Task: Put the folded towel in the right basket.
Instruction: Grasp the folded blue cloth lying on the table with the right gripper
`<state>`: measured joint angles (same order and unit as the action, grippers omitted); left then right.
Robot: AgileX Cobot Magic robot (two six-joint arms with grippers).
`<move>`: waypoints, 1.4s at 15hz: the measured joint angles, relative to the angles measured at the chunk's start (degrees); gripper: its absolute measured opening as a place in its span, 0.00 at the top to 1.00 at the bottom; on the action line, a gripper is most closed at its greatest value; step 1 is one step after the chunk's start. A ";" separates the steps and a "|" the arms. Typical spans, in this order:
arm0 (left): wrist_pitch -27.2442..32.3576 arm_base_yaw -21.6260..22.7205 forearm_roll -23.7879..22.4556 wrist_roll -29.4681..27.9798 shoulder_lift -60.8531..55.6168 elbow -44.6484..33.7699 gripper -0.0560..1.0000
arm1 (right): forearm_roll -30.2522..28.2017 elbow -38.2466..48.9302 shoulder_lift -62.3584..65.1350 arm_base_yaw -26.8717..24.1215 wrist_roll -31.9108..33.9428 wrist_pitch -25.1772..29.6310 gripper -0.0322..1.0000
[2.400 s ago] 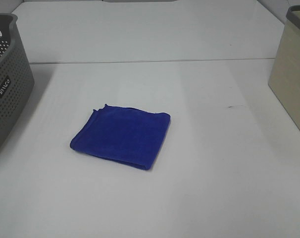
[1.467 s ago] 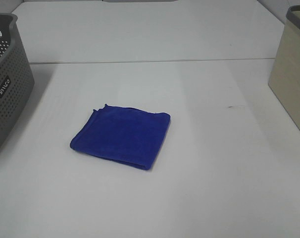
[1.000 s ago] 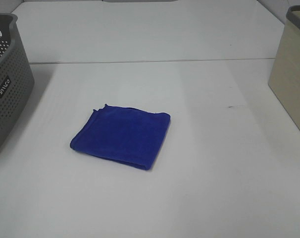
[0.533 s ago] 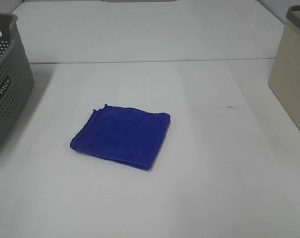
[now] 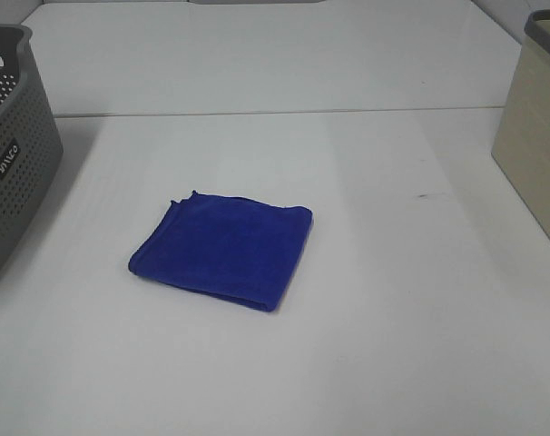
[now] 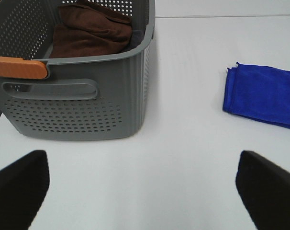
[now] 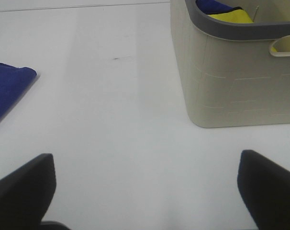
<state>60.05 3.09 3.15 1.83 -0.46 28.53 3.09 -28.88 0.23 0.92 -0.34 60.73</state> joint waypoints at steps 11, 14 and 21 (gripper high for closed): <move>0.00 0.00 0.00 0.00 0.00 0.00 0.01 | 0.00 0.00 0.00 0.00 0.00 0.00 0.02; 0.00 0.00 0.00 0.00 0.00 0.00 0.01 | 0.00 0.00 0.00 0.00 0.00 0.00 0.02; 0.00 0.00 0.00 0.00 0.00 0.00 0.01 | 7.96 -24.01 -31.68 0.00 5.10 8.94 0.02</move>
<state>60.05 3.09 3.15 1.83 -0.46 28.53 11.06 -52.88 -31.46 0.92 4.76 69.67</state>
